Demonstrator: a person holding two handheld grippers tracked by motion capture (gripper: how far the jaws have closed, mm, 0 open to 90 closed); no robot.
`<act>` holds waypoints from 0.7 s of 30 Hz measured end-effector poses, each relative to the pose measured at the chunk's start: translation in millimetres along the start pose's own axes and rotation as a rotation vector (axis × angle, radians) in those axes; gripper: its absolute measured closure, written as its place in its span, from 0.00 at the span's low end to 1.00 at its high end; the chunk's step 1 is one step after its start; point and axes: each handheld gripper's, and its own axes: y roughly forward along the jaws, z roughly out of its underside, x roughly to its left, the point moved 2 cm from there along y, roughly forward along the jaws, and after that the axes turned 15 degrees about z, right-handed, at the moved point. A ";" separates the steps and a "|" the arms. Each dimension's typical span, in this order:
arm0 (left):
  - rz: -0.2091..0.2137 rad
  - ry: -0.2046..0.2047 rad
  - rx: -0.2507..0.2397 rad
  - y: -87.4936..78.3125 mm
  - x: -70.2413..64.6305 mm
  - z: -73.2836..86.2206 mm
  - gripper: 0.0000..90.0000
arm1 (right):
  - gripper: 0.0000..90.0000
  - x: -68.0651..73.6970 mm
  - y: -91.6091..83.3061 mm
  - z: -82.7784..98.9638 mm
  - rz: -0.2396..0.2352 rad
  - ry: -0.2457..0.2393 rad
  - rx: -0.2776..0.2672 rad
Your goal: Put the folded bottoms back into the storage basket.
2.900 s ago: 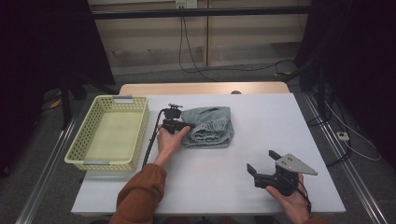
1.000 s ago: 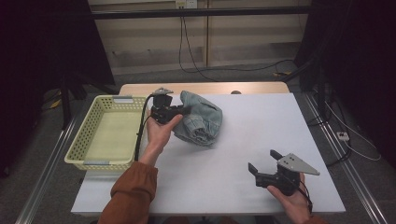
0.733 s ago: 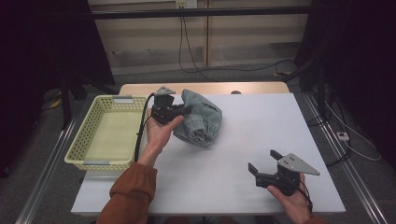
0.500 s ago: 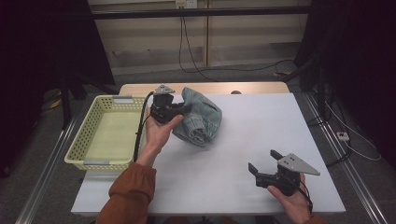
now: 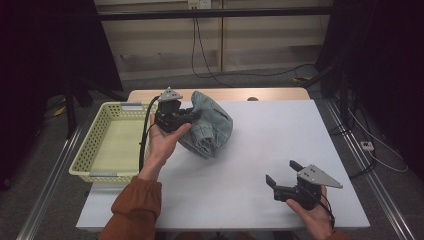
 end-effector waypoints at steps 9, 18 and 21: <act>-0.012 0.020 -0.006 -14.9 -5.6 -5.2 0.84 | 0.05 0.1 0.4 0.1 -0.002 0.001 0.001; -0.031 0.021 -0.051 -36.1 -7.9 -8.5 0.84 | 0.05 0.2 0.2 0.1 -0.001 0.002 0.001; -0.034 0.025 -0.051 -39.4 -8.5 -9.1 0.84 | 0.05 0.2 0.3 0.1 -0.001 0.002 0.001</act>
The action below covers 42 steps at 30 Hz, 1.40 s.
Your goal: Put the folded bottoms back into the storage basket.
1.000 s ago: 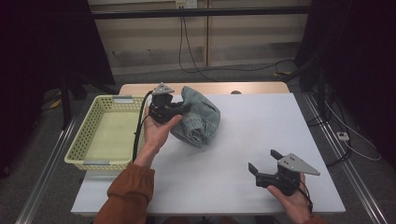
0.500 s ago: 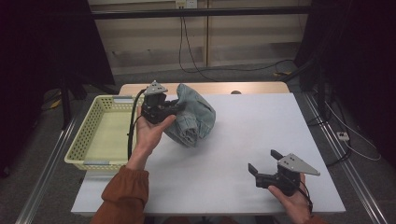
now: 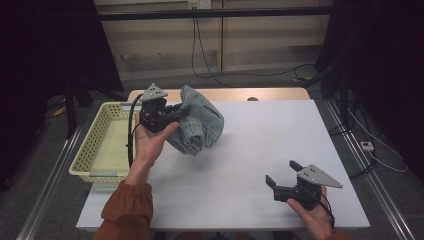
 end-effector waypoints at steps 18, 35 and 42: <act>-0.006 0.033 -0.020 -23.7 -7.0 -13.0 0.84 | 0.05 0.7 -0.1 -0.1 -0.006 0.002 -0.004; -0.044 0.047 -0.070 -54.2 -15.7 -18.5 0.84 | 0.05 0.2 -1.4 -0.3 -0.003 -0.004 -0.009; -0.063 0.032 -0.096 -71.3 -9.2 -20.3 0.84 | 0.05 0.4 -1.1 -0.3 0.000 -0.005 -0.008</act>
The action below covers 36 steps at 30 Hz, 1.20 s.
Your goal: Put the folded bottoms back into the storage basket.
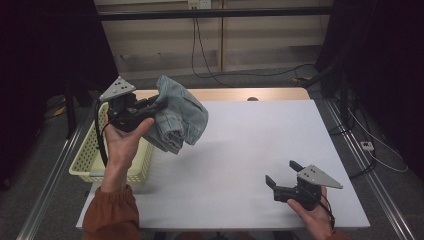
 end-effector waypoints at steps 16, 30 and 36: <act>-0.034 0.018 -0.025 -27.1 4.3 -12.9 0.84 | 0.05 0.6 -0.1 0.1 -0.002 0.001 0.005; -0.112 -0.013 -0.051 -55.6 23.5 -12.3 0.84 | 0.05 0.5 0.6 0.2 -0.001 0.005 0.007; -0.130 -0.022 -0.053 -66.4 28.0 -7.2 0.84 | 0.05 0.5 1.0 0.4 -0.002 -0.001 0.008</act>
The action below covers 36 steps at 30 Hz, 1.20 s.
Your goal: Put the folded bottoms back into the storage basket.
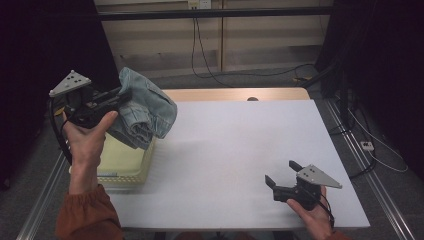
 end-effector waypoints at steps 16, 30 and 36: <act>-0.039 -0.027 0.006 -18.6 12.9 19.4 0.84 | 0.05 0.1 -0.4 0.0 0.002 0.004 0.000; -0.081 -0.060 0.032 -27.4 26.1 34.5 0.84 | 0.05 1.0 -0.8 0.0 -0.002 -0.004 -0.001; -0.095 -0.093 0.032 -31.5 36.5 41.9 0.84 | 0.05 1.3 -0.4 0.2 -0.004 -0.005 0.002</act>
